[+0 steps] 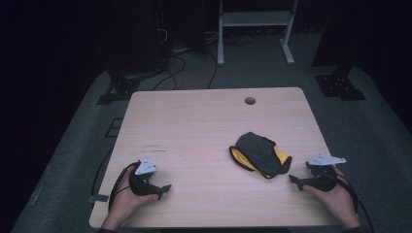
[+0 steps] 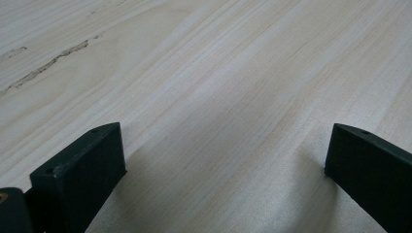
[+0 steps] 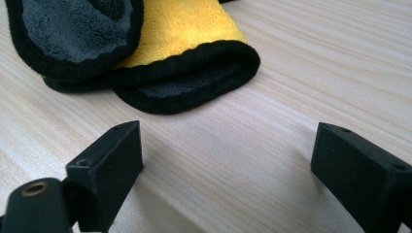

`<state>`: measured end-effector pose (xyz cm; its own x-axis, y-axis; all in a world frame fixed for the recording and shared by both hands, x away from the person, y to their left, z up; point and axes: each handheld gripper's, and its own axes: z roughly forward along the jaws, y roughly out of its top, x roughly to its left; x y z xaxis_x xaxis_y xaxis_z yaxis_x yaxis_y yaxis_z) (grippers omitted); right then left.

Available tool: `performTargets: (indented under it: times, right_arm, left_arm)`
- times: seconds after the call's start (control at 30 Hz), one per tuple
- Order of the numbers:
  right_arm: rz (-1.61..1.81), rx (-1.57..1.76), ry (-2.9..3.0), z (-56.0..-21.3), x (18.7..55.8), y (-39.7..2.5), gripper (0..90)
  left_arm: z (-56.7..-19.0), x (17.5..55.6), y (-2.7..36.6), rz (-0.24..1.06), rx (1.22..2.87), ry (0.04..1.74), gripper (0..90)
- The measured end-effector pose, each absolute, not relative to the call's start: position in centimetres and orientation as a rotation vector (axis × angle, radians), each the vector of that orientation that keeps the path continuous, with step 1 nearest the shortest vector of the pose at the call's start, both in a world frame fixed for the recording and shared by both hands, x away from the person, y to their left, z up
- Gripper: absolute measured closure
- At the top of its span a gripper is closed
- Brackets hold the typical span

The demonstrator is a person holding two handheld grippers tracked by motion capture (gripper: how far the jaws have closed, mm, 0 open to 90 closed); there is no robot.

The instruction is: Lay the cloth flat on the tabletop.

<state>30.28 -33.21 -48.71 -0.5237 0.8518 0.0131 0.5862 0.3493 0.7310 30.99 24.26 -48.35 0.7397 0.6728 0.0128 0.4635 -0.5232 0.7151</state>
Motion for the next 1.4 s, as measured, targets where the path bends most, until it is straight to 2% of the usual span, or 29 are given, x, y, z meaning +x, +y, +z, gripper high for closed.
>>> performTargets:
  times: [0.23, 0.37, 0.5, 1.0, 1.4]
  right_arm:
    - [0.994, 1.249, 2.253, -48.7, 30.2, -33.2, 12.9]
    - [1.003, 1.239, 2.265, -48.5, 30.1, -33.3, 21.8]
    - [1.022, 1.231, 2.259, -47.9, 30.1, -33.4, 24.6]
    - [1.168, 1.155, 2.233, -45.0, 31.1, -31.8, 22.9]
    - [1.24, 1.084, 2.282, -43.5, 33.7, -28.3, 19.8]
  left_arm:
    - [-48.4, 30.6, 24.1, 0.373, 2.224, 0.841, 0.0]
    - [-48.4, 30.6, 24.2, 0.372, 2.224, 0.843, 0.0]
    - [-48.4, 30.6, 24.2, 0.372, 2.224, 0.843, 0.0]
    - [-48.4, 30.6, 24.2, 0.373, 2.224, 0.844, 0.0]
    - [-48.4, 30.6, 24.2, 0.371, 2.225, 0.845, 0.0]
